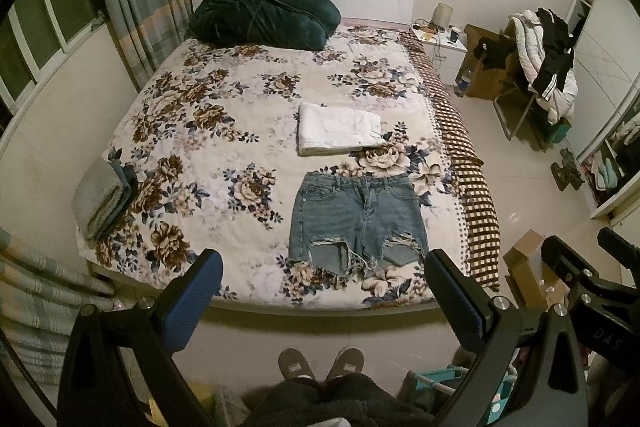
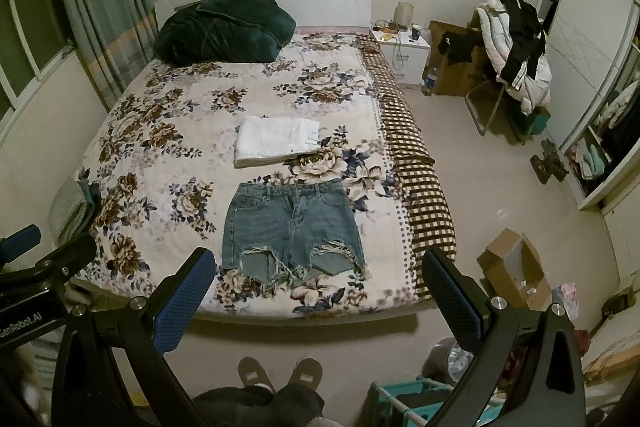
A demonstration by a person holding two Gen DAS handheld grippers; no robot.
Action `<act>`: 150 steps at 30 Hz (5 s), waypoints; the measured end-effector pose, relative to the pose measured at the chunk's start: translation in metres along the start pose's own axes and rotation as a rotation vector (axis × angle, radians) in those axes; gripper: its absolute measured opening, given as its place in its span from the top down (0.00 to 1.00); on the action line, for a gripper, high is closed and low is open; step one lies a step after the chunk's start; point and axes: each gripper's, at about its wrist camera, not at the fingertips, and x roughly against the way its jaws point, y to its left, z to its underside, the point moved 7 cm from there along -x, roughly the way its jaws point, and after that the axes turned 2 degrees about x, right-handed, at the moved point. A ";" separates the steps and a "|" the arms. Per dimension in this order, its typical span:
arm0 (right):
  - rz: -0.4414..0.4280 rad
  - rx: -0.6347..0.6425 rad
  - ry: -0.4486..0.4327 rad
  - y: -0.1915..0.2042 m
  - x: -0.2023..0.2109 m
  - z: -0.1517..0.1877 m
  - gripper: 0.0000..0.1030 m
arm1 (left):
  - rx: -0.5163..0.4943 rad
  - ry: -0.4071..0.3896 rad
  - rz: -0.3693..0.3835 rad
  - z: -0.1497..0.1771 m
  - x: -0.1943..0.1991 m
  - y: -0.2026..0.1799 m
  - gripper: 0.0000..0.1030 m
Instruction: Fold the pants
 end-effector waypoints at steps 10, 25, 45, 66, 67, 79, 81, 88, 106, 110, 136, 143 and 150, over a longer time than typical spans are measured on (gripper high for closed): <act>-0.001 -0.088 0.001 -0.026 -0.096 -0.009 0.00 | -0.039 -0.095 -0.151 -0.033 -0.084 0.006 0.00; -0.205 -0.012 0.291 -0.146 -0.458 -0.093 0.00 | -0.001 0.247 -0.241 0.009 -0.381 -0.132 0.00; -0.524 0.052 0.635 -0.159 -0.790 0.020 0.00 | -0.030 0.510 -0.037 0.165 -0.583 -0.263 0.96; -0.398 0.038 0.536 0.034 -0.713 -0.062 0.92 | 0.333 0.263 0.096 0.093 -0.429 -0.016 0.98; -0.403 0.055 0.533 0.043 -0.706 -0.065 0.92 | 0.361 0.253 0.091 0.097 -0.434 -0.026 0.98; -0.321 0.296 0.562 0.266 -0.742 -0.029 0.92 | 0.611 0.320 -0.020 0.154 -0.518 0.102 0.97; -0.295 0.317 0.572 0.285 -0.752 -0.019 0.92 | 0.624 0.332 -0.033 0.164 -0.528 0.114 0.97; -0.241 0.376 0.604 0.299 -0.768 -0.002 0.80 | 0.720 0.369 -0.073 0.191 -0.547 0.135 0.92; -0.584 0.586 0.577 0.175 -0.705 -0.041 0.01 | 1.119 0.268 -0.138 0.197 -0.480 0.039 0.10; -0.579 0.737 0.525 0.211 -0.734 -0.059 0.02 | 1.214 0.292 -0.188 0.213 -0.493 0.019 0.10; -0.726 0.666 0.570 0.162 -0.734 -0.063 0.14 | 1.806 0.103 0.132 0.227 -0.517 -0.043 0.10; -0.771 0.507 0.740 0.113 -0.770 -0.005 0.09 | 2.160 0.030 0.157 0.266 -0.569 -0.031 0.10; -0.878 0.274 0.752 0.131 -0.804 0.003 0.11 | 2.205 -0.114 -0.013 0.258 -0.550 -0.001 0.61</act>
